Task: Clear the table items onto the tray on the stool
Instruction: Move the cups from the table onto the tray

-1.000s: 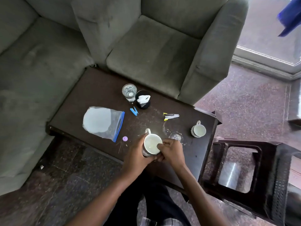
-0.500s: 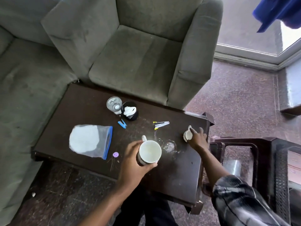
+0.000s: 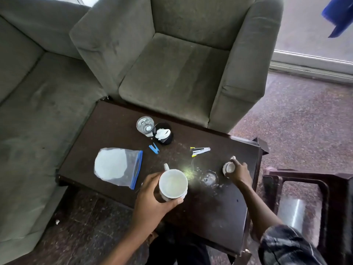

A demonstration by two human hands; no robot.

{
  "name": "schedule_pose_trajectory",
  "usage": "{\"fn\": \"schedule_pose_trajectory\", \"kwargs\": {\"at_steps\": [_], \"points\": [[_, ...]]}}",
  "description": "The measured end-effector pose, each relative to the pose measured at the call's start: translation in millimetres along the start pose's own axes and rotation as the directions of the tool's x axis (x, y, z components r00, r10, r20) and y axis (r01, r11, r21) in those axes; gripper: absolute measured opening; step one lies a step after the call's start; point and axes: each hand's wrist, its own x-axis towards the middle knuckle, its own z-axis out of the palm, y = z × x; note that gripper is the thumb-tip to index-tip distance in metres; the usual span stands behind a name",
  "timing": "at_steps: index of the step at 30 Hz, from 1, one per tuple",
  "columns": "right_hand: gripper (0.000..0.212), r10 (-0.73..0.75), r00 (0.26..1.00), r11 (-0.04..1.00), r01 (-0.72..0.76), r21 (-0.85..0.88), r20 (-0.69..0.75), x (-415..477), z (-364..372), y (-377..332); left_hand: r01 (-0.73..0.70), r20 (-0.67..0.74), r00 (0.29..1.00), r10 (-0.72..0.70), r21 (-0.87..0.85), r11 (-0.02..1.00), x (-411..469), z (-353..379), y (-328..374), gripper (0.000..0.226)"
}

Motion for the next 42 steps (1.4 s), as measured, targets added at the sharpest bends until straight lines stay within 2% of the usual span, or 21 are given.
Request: {"fn": "schedule_pose_trajectory", "kwargs": {"at_steps": [5, 13, 17, 20, 23, 26, 31, 34, 42], "points": [[0.062, -0.172, 0.985, 0.983, 0.171, 0.061, 0.003, -56.2, -6.9, 1.9, 0.007, 0.05, 0.999, -0.005, -0.027, 1.0, -17.0, 0.4, 3.4, 0.059], [0.062, -0.325, 0.93, 0.931, 0.347, 0.118, -0.168, -163.3, -32.3, 49.1, -0.01, 0.135, 0.991, 0.019, -0.072, 0.997, -80.5, 14.3, 10.0, 0.067], [0.064, -0.428, 0.871, 0.891, 0.451, 0.046, -0.24, -223.7, -49.1, 88.6, -0.035, 0.148, 0.988, 0.051, -0.107, 0.994, -124.8, 29.5, 18.7, 0.066], [0.076, -0.472, 0.829, 0.868, 0.496, 0.007, -0.301, -266.1, -63.8, 121.4, -0.043, 0.147, 0.987, 0.064, -0.139, 0.989, -158.0, 45.5, 26.5, 0.071], [0.083, -0.413, 0.837, 0.881, 0.467, 0.078, -0.359, -298.0, -78.0, 153.5, -0.08, 0.192, 0.976, 0.102, -0.121, 0.99, -184.5, 61.3, 38.1, 0.069], [0.078, -0.329, 0.853, 0.896, 0.417, 0.15, -0.404, -320.8, -91.6, 184.8, -0.114, 0.228, 0.964, 0.137, -0.113, 0.987, -204.7, 77.9, 56.4, 0.068], [0.07, -0.258, 0.837, 0.903, 0.386, 0.187, -0.482, -335.7, -117.7, 232.0, -0.181, 0.291, 0.933, 0.213, -0.133, 0.974, -223.1, 114.1, 99.5, 0.063], [0.067, -0.238, 0.82, 0.901, 0.387, 0.198, -0.521, -335.1, -138.5, 259.6, -0.222, 0.322, 0.91, 0.261, -0.154, 0.963, -224.3, 141.4, 130.4, 0.055], [0.065, -0.124, 0.769, 0.881, 0.376, 0.288, -0.627, -290.0, -221.9, 345.7, -0.33, 0.43, 0.83, 0.355, -0.135, 0.934, -198.0, 256.6, 221.8, 0.063]]}}
